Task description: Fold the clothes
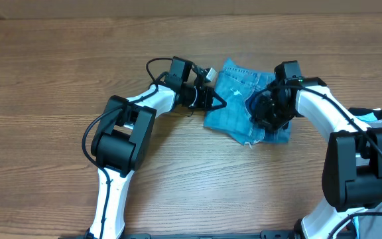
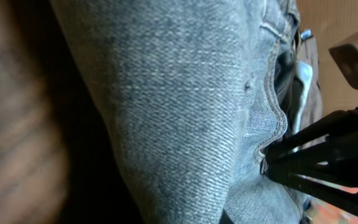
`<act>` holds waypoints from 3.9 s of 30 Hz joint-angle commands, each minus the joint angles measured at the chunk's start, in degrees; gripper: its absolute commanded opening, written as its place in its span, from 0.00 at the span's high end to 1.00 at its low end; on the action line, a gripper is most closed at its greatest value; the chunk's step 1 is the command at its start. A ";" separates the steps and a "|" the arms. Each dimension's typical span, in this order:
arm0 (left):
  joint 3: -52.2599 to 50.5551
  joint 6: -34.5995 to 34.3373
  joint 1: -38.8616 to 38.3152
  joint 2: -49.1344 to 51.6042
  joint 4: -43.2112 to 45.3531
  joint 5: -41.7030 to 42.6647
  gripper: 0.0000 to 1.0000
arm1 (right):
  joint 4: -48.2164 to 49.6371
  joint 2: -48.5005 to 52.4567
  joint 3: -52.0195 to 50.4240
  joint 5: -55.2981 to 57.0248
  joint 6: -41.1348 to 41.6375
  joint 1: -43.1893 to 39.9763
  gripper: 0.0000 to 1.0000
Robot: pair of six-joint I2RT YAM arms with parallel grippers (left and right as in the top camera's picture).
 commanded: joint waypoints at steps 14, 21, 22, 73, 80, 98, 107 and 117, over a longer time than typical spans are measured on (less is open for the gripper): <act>8.85 -1.75 50.86 -13.38 -25.59 -9.29 0.96 | -14.69 -25.81 6.67 -0.09 -4.02 0.48 0.71; 8.74 -3.41 62.64 -6.29 -33.77 -19.67 0.96 | -12.52 -25.97 6.67 -0.09 -4.00 0.48 0.71; 8.50 -4.57 64.00 -5.35 -34.73 -20.65 0.96 | -12.35 -25.97 6.67 -0.09 -4.02 0.48 0.71; 17.42 28.06 34.40 -3.89 -31.36 -55.63 0.96 | -7.89 -25.94 6.64 0.37 -0.76 0.48 0.70; 47.98 24.00 33.31 -6.36 -61.35 -54.84 0.65 | -10.75 -26.51 6.82 0.13 -0.83 0.48 0.66; 63.78 20.48 27.08 -53.46 -87.25 -46.34 0.00 | -11.65 -60.89 15.85 -3.50 -7.08 0.48 0.00; 57.96 19.34 27.08 -70.05 -87.23 -46.40 0.00 | -19.52 -63.56 15.69 -3.50 -7.06 0.48 0.00; 56.94 19.34 27.08 -72.46 -87.23 -46.40 0.00 | -25.31 -63.56 15.69 -3.48 -7.06 0.48 0.00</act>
